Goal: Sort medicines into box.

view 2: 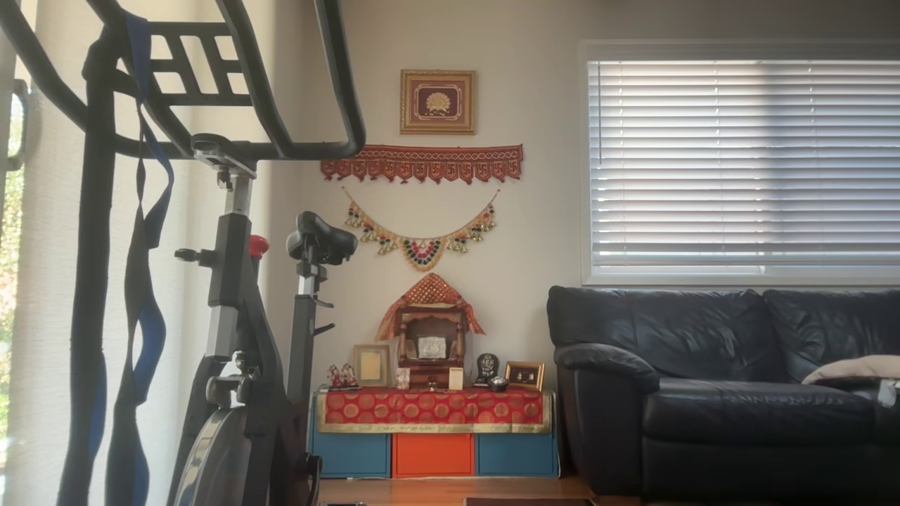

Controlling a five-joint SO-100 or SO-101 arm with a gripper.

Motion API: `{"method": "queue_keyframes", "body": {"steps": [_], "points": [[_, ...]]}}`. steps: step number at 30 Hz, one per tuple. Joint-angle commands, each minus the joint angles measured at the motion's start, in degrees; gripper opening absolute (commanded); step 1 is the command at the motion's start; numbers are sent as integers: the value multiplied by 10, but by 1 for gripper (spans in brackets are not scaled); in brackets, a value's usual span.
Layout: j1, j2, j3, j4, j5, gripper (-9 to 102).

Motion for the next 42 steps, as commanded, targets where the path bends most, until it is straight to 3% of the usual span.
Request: {"method": "queue_keyframes", "body": {"steps": [1,11,42], "points": [[-10,4,-19,18,4,29],[-23,-62,-68,39,18,29],[-38,-61,-38,11,31,28]]}}
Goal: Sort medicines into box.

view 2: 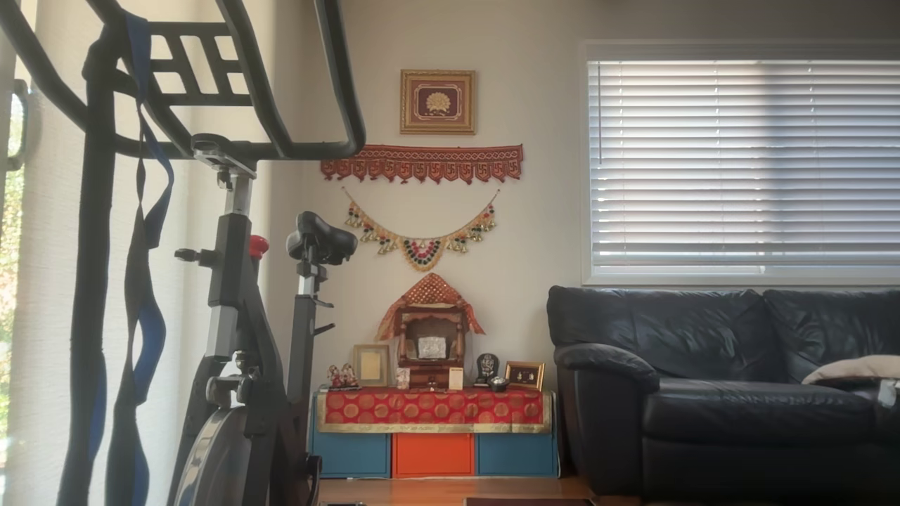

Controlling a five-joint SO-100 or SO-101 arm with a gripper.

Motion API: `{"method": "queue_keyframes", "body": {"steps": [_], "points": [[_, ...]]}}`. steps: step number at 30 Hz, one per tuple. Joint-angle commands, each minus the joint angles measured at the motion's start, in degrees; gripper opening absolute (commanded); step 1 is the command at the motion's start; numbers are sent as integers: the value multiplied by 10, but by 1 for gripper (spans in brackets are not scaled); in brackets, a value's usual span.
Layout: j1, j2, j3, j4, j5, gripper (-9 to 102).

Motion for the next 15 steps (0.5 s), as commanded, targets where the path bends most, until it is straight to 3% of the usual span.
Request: {"method": "queue_keyframes", "body": {"steps": [1,15], "points": [[-11,8,3,-1,4,28],[-17,7,8,-9,6,27]]}}
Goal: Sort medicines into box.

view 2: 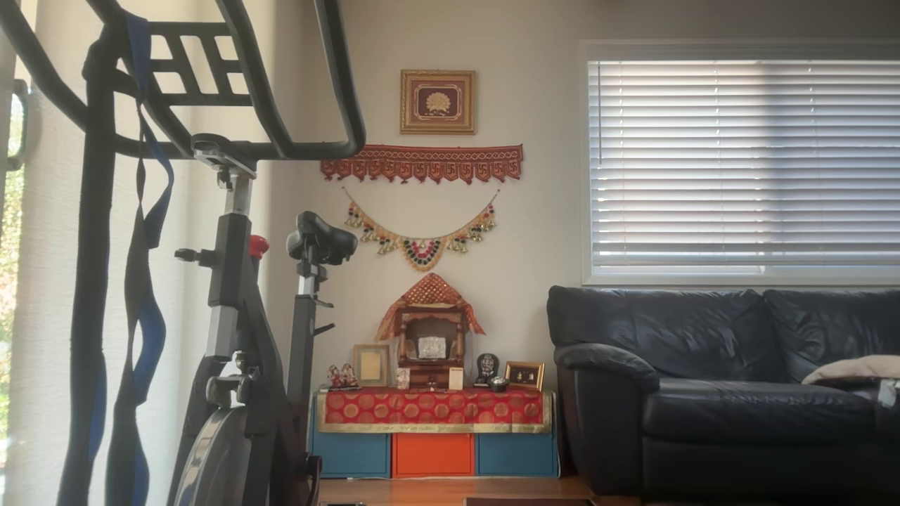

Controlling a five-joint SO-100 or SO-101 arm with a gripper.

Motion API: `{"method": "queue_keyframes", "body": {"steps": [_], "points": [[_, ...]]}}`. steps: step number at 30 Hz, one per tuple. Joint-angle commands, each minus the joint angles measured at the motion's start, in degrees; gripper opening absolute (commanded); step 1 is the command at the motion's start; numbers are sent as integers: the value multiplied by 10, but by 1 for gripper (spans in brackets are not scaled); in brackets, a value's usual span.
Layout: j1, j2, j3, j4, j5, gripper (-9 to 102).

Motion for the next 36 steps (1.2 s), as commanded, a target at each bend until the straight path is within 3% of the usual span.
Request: {"method": "queue_keyframes", "body": {"steps": [1,36], "points": [[-14,8,1,-1,2,27],[-9,37,26,-11,-18,15]]}}
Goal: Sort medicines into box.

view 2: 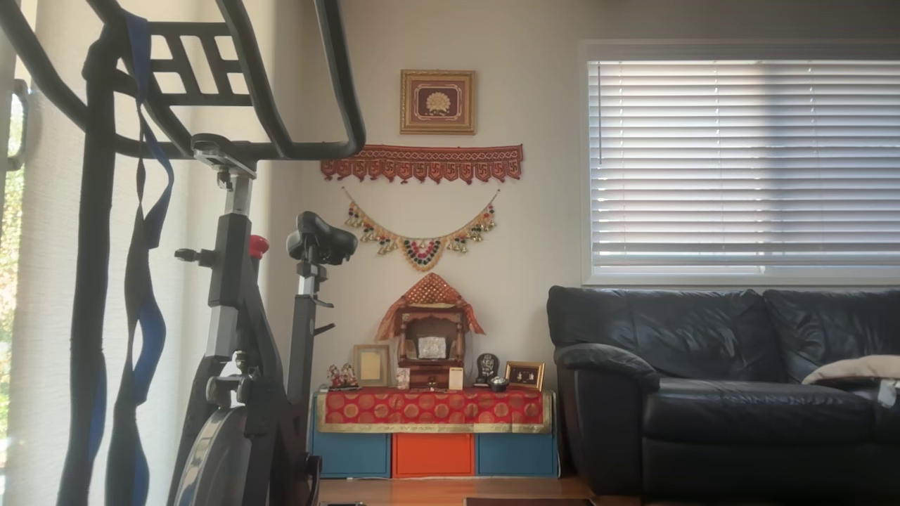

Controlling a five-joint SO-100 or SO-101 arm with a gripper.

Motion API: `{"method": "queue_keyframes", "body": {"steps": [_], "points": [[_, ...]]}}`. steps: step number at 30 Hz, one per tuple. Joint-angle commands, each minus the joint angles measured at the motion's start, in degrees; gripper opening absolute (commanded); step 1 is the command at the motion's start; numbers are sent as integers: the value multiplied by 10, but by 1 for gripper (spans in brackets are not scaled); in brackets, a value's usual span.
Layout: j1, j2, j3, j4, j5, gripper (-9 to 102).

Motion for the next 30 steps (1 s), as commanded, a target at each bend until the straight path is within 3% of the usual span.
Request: {"method": "queue_keyframes", "body": {"steps": [1,30], "points": [[-8,34,8,0,-3,14],[-6,43,17,-12,2,1]]}}
